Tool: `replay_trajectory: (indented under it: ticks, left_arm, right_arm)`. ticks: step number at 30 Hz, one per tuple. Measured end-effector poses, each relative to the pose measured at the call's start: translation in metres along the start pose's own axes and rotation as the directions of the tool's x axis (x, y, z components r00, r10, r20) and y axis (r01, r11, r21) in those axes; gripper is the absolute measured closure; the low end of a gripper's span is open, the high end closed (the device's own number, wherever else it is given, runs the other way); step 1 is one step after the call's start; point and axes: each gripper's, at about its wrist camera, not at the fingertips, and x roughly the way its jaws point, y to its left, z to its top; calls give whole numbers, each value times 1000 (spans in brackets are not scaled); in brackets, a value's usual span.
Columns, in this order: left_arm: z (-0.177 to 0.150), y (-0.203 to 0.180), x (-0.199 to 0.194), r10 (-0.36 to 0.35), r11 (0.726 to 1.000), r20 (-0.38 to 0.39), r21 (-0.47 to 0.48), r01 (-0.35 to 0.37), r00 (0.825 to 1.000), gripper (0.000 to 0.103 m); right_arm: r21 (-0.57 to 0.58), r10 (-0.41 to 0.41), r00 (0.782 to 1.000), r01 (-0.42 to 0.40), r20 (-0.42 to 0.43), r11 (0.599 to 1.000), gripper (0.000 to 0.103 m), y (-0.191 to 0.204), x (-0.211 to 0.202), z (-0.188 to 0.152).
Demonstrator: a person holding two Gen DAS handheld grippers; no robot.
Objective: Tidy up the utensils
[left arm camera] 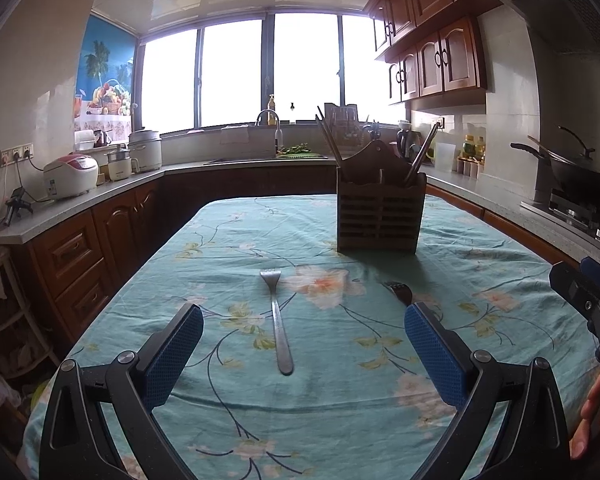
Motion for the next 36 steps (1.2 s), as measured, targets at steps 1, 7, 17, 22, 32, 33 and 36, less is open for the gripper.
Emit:
replay_trajectory:
  ticks: [1,7,17,22,32,33,36]
  left_arm:
    - [0,0,0,1,1000,-1,1,-1,1000,1]
    - [0,-1,2,6,1000,-1,2,-6,1000,1]
    - [0,-3,-1,6,1000,12,6,-6,1000,1]
    - [-1,-4,-4,10,1000,23,9,-10,1000,1]
    - [-3,-8,-5,12,1000,31,14,-12,999,1]
    - [-3,-8,-5,12,1000,31,14,-12,999,1]
    - [-3,-8,-5,12,1000,31,14,-13,999,1]
  right_arm:
    - [1,2,1000,-2,1,1000,0,0,0,0]
    - [-2,8,1000,-8,-2,1000,0,1,0,-1]
    - [0,12,1000,-12,6,1000,0,2,-2,0]
    - [-4,14,1000,-14,13,1000,0,4,-4,1]
    - [-1,16,1000,-16,18,1000,0,3,-6,3]
    - [0,17,1000,-17,19,1000,0,3,-6,3]
    - [0,16,1000,-16,18,1000,0,3,-6,4]
